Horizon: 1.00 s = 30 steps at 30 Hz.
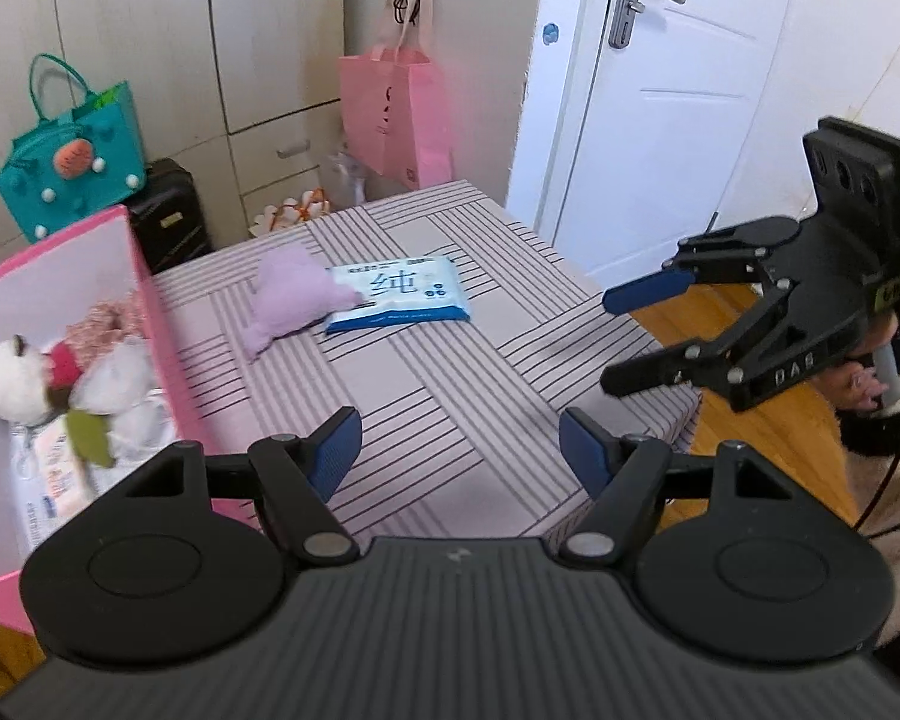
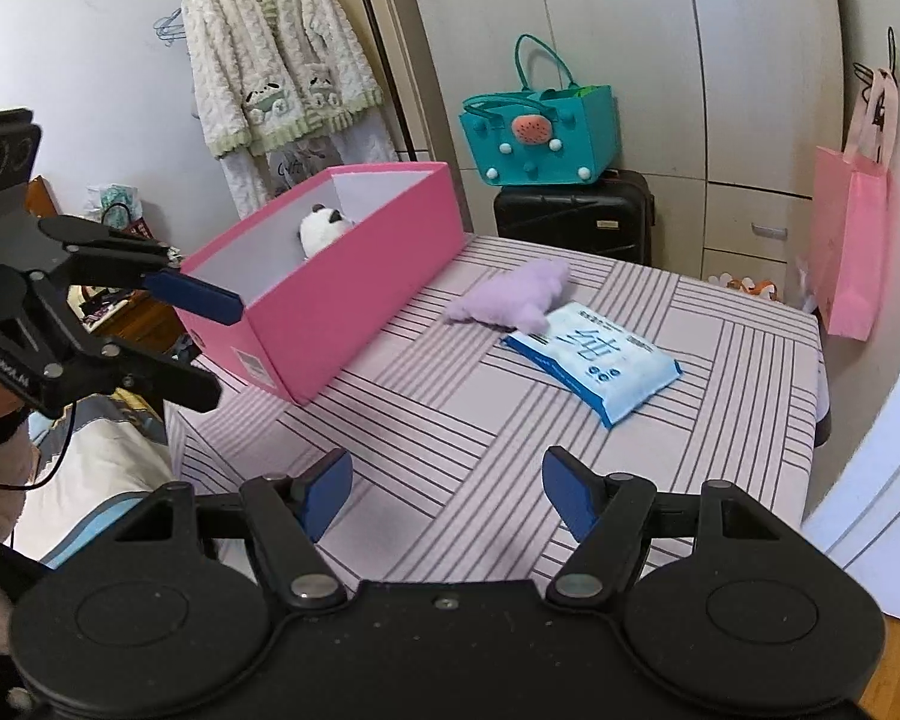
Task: Organize soft objects
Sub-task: 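Withdraw both tools from the box toward the wet-wipes pack, then lower the left tool onto the blue wet-wipes pack and close it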
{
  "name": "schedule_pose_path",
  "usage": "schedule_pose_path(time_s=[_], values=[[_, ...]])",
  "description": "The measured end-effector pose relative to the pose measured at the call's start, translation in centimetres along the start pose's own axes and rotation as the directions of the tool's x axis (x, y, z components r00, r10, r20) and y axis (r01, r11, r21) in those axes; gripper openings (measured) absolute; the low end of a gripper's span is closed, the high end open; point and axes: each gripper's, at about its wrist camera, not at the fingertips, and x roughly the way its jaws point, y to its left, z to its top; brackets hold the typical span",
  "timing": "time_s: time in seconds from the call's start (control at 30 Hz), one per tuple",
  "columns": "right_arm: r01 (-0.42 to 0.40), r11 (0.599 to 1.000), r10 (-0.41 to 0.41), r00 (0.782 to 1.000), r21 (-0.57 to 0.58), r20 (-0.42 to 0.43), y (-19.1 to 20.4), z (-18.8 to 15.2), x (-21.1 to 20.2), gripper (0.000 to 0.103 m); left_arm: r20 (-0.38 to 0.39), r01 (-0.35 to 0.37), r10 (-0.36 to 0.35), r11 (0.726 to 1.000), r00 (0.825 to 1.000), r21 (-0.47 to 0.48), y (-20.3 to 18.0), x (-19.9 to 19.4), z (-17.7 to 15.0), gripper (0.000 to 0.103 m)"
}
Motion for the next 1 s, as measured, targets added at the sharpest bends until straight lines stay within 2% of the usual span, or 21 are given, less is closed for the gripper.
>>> schedule_pose_path(time_s=[0.2, 0.3, 0.5, 0.6, 0.83, 1.0], values=[[0.004, 1.000, -0.004, 1.000, 0.016, -0.001, -1.7, -0.9, 1.9, 0.075, 0.003, 0.034, -0.034, 0.997, 0.999, -0.065, 1.3, 3.9, 0.3, 0.072], [0.035, 0.999, -0.035, 0.999, 0.007, 0.011, -2.3, -1.2, 3.1, 0.075, 0.018, 0.034, -0.032, 0.993, 0.999, -0.112, 2.2, 6.2, 0.3, 0.072], [0.116, 0.992, -0.113, 0.991, -0.039, 0.075, -3.2, -1.5, 5.9, 0.075, 0.015, -0.056, 0.059, 0.985, 0.998, -0.166, 3.6, 12.1, -0.6, 0.072], [0.141, 0.989, -0.137, 0.986, -0.041, 0.092, -4.1, -1.5, 7.5, 0.075, 0.060, -0.090, 0.102, 0.980, 0.993, -0.177, 4.3, 13.7, -0.7, 0.072], [0.232, 0.971, -0.227, 0.971, -0.052, 0.076, -5.8, -0.6, 10.9, 0.075, 0.133, -0.101, 0.135, 0.967, 0.982, -0.236, 6.2, 16.3, 1.3, 0.072], [0.244, 0.969, -0.240, 0.968, -0.037, 0.074, -6.7, 0.5, 12.4, 0.075, 0.119, -0.086, 0.122, 0.960, 0.985, -0.267, 7.2, 18.0, 2.3, 0.072]])
